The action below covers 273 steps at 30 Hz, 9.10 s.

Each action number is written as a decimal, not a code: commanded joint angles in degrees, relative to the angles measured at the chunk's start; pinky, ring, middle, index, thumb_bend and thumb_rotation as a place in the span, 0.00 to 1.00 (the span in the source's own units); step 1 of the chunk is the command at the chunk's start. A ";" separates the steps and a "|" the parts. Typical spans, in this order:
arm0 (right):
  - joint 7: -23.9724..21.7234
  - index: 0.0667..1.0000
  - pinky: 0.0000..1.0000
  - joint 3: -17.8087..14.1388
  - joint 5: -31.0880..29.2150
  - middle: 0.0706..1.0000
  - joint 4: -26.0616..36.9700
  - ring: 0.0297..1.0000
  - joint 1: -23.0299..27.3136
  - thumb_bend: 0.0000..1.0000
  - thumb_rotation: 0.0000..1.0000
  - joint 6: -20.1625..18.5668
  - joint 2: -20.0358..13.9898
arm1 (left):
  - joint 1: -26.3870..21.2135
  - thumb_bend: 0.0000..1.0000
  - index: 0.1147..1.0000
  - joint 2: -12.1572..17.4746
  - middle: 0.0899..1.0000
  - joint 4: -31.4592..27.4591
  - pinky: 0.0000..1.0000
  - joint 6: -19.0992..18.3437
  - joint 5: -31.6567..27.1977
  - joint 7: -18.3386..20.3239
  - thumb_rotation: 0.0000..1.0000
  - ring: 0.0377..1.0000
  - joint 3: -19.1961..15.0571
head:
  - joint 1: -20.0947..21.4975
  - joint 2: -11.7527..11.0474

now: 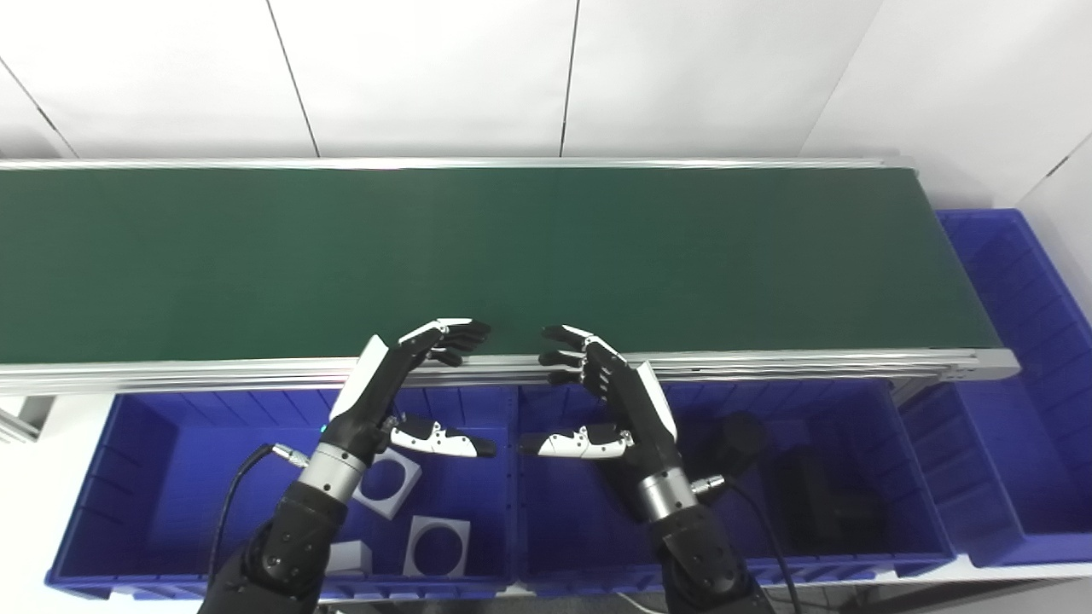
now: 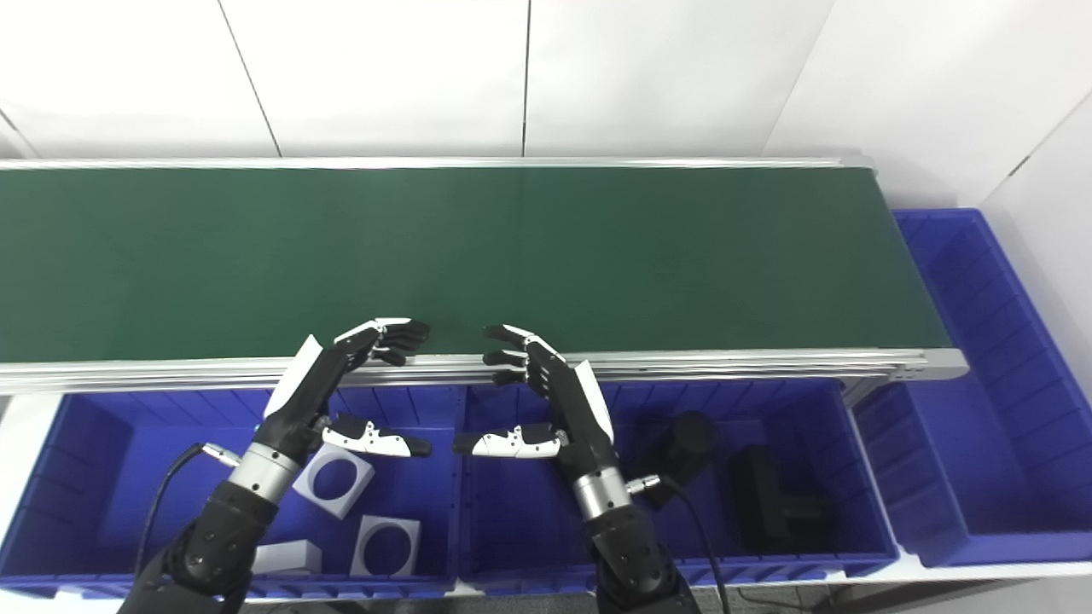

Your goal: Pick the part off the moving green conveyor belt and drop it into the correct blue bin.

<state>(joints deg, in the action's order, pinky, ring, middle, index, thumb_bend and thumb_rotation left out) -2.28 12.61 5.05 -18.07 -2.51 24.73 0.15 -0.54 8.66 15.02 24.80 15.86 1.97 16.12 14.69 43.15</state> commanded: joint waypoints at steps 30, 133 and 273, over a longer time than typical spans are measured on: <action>-2.61 0.73 0.64 -1.85 -0.56 0.82 3.55 0.72 -0.96 0.84 0.03 0.90 -0.63 | -0.04 0.90 0.73 -1.25 0.74 -1.27 0.66 2.04 -2.91 -0.63 0.00 0.72 0.22 | -3.62 0.47; -3.45 0.73 0.64 -2.15 -0.78 0.82 2.75 0.72 -1.28 0.84 0.04 1.14 -0.12 | -0.53 0.91 0.71 0.08 0.73 0.26 0.64 2.12 -3.90 -1.91 0.00 0.70 2.54 | -5.25 0.10; -2.15 0.73 0.64 -2.18 0.75 0.81 0.54 0.70 -0.69 0.85 0.06 1.86 1.38 | -0.68 0.90 0.70 1.89 0.73 -0.21 0.62 2.12 -4.46 -2.40 0.00 0.70 3.13 | -1.99 -0.66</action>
<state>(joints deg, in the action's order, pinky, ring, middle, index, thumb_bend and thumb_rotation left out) -4.58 10.42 5.88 -18.86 -3.86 24.62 1.36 -0.48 10.75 15.56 24.84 11.29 -0.17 19.68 12.75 42.45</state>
